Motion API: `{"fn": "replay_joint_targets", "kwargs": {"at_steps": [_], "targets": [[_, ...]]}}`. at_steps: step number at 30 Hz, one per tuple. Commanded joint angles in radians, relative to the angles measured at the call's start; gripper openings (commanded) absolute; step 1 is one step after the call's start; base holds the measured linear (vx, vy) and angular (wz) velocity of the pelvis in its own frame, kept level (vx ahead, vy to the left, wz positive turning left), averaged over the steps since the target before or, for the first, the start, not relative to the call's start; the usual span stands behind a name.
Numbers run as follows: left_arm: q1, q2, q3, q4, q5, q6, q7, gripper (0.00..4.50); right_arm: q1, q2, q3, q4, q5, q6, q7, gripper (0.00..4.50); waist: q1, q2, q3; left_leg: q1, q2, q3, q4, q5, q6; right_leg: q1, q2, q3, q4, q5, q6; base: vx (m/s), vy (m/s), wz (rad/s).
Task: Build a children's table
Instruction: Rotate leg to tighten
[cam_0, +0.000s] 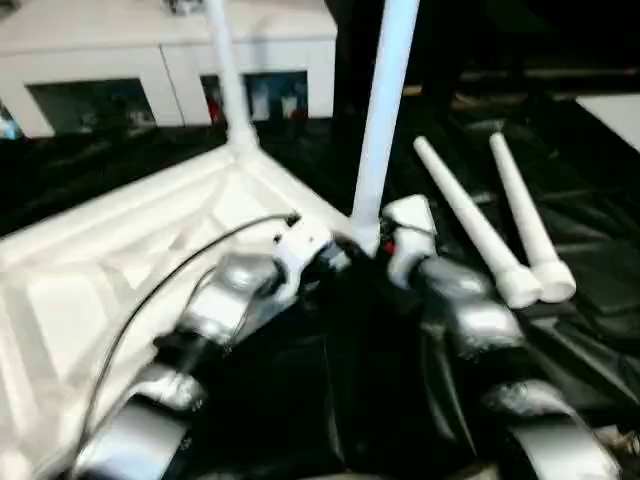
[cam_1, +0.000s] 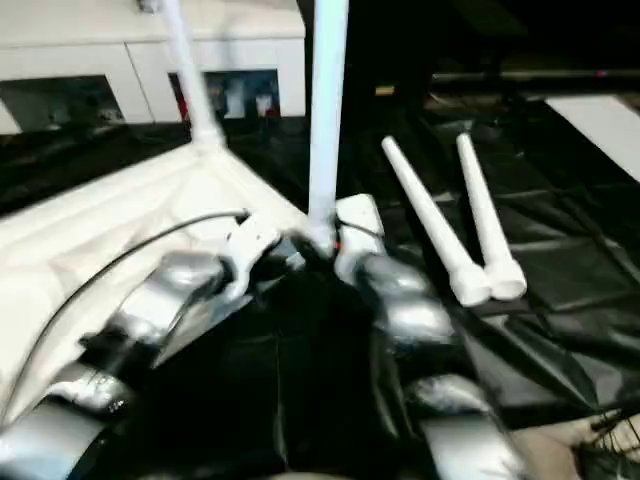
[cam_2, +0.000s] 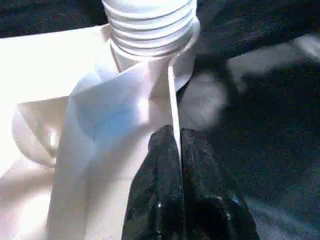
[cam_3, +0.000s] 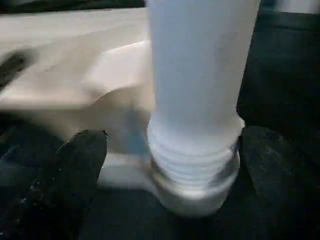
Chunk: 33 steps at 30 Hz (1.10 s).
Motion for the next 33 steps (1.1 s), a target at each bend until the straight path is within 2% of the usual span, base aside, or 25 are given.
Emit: {"fn": "replay_joint_targets", "kwargs": {"at_steps": [1, 4, 7, 8, 11, 12, 15, 18, 20, 22, 24, 28, 29, 30, 31, 33], "targets": [[0.037, 0.010, -0.035, -0.008, -0.015, -0.060, -0.072, 0.00, 0.019, -0.015, 0.065, -0.088, 0.047, 0.011, 0.149, 4.47, 0.004, -0.006, -0.054, -0.006, 0.030, 0.001, -0.036, -0.058, 0.125, 0.063, -0.071, 0.037, -0.045, 0.231, -0.234, 0.000, 0.000, 0.00], [0.067, 0.044, -0.028, -0.058, -0.054, -0.133, -0.151, 0.00, 0.037, -0.058, 0.072, -0.123, 0.060, 0.018, 0.204, 4.47, -0.004, -0.006, -0.053, -0.004, 0.034, 0.001, -0.037, -0.052, 0.122, 0.060, -0.069, 0.036, -0.042, 0.210, -0.257, 0.000, 0.000, 0.00], [0.100, 0.108, -0.045, -0.122, -0.067, -0.171, -0.241, 0.00, 0.061, -0.105, 0.078, -0.175, 0.064, 0.039, 0.258, 4.47, -0.002, -0.007, -0.055, -0.004, 0.034, 0.003, -0.032, -0.028, 0.131, 0.060, -0.068, 0.037, -0.037, 0.218, -0.268, 0.000, 0.000, 0.00], [0.108, 0.123, -0.043, -0.138, -0.072, -0.166, -0.260, 0.00, 0.070, -0.122, 0.081, -0.194, 0.070, 0.047, 0.282, 4.47, 0.000, -0.003, -0.055, 0.000, 0.036, 0.004, -0.030, -0.021, 0.136, 0.056, -0.065, 0.036, -0.036, 0.226, -0.272, 0.000, 0.000, 0.00], [0.129, 0.154, -0.037, -0.177, -0.101, -0.163, -0.324, 0.00, 0.088, -0.154, 0.096, -0.219, 0.075, 0.050, 0.336, 4.47, 0.008, 0.000, -0.058, 0.002, 0.042, 0.006, -0.024, -0.007, 0.141, 0.050, -0.066, 0.036, -0.027, 0.254, -0.286, 0.000, 0.000, 0.00], [0.135, 0.161, -0.038, -0.186, -0.108, -0.167, -0.342, 0.00, 0.091, -0.160, 0.101, -0.220, 0.076, 0.049, 0.347, 4.47, 0.013, 0.000, -0.056, 0.002, 0.042, 0.009, -0.021, -0.015, 0.139, 0.046, -0.065, 0.034, -0.026, 0.243, -0.290, 0.000, 0.000, 0.00], [0.145, 0.174, -0.045, -0.203, -0.111, -0.174, -0.366, 0.00, 0.088, -0.164, 0.117, -0.203, 0.057, 0.030, 0.361, 4.47, 0.022, -0.003, -0.056, 0.001, 0.041, 0.013, -0.021, -0.049, 0.121, 0.044, -0.067, 0.037, -0.027, 0.182, -0.278, 0.000, 0.000, 0.00], [0.145, 0.175, -0.046, -0.206, -0.110, -0.176, -0.368, 0.00, 0.083, -0.165, 0.131, -0.196, 0.046, 0.018, 0.365, 4.47, 0.023, -0.005, -0.053, 0.000, 0.040, 0.015, -0.023, -0.085, 0.092, 0.043, -0.068, 0.039, -0.031, 0.110, -0.264, 0.000, 0.000, 0.00], [0.142, 0.176, -0.045, -0.204, -0.107, -0.178, -0.369, 0.00, 0.077, -0.169, 0.143, -0.191, 0.040, 0.011, 0.372, 4.22, 0.022, -0.005, -0.054, 0.000, 0.039, 0.015, -0.022, -0.090, 0.077, 0.043, -0.067, 0.040, -0.030, 0.096, -0.256, 0.000, 0.000, 0.00], [0.140, 0.176, -0.044, -0.200, -0.106, -0.178, -0.370, 0.00, 0.073, -0.166, 0.142, -0.186, 0.040, 0.010, 0.371, 4.12, 0.022, -0.005, -0.056, 0.000, 0.038, 0.015, -0.020, -0.084, 0.075, 0.043, -0.067, 0.041, -0.029, 0.105, -0.254, 0.000, 0.000, 0.00], [0.138, 0.176, -0.044, -0.197, -0.103, -0.178, -0.371, 0.00, 0.070, -0.168, 0.144, -0.182, 0.038, 0.005, 0.371, 3.77, 0.023, -0.005, -0.058, -0.002, 0.035, 0.015, -0.016, -0.067, 0.081, 0.044, -0.066, 0.041, -0.025, 0.139, -0.256, 0.000, 0.000, 0.00], [0.133, 0.176, -0.044, -0.183, -0.095, -0.184, -0.370, 0.00, 0.070, -0.177, 0.147, -0.169, 0.027, -0.012, 0.374, 3.60, 0.025, -0.006, -0.062, -0.005, 0.033, 0.015, -0.009, -0.034, 0.098, 0.046, -0.063, 0.040, -0.017, 0.202, -0.260, 0.000, 0.000, 0.00], [0.132, 0.175, -0.044, -0.181, -0.095, -0.184, -0.370, 0.00, 0.070, -0.177, 0.146, -0.166, 0.026, -0.010, 0.372, 3.46, 0.026, -0.003, -0.062, -0.006, 0.033, 0.014, -0.008, -0.034, 0.099, 0.045, -0.064, 0.039, -0.016, 0.204, -0.261, 0.000, 0.000, 0.00], [0.132, 0.175, -0.044, -0.181, -0.095, -0.184, -0.370, 0.00, 0.070, -0.177, 0.146, -0.166, 0.026, -0.010, 0.372, 3.30, 0.025, -0.005, -0.062, -0.006, 0.033, 0.014, -0.008, -0.039, 0.100, 0.045, -0.063, 0.039, -0.016, 0.202, -0.261, 0.000, 0.000, 0.00], [0.132, 0.175, -0.044, -0.180, -0.095, -0.184, -0.370, 0.00, 0.070, -0.179, 0.149, -0.164, 0.024, -0.012, 0.372, 3.30, 0.026, -0.005, -0.062, -0.006, 0.033, 0.014, -0.008, -0.046, 0.100, 0.044, -0.064, 0.039, -0.017, 0.193, -0.262, 0.000, 0.000, 0.00], [0.132, 0.175, -0.046, -0.178, -0.091, -0.186, -0.372, 0.00, 0.069, -0.182, 0.158, -0.152, 0.009, -0.029, 0.365, 3.02, 0.025, -0.003, -0.059, -0.005, 0.034, 0.015, -0.009, -0.071, 0.093, 0.042, -0.063, 0.039, -0.020, 0.150, -0.261, 0.000, 0.000, 0.00]]}}
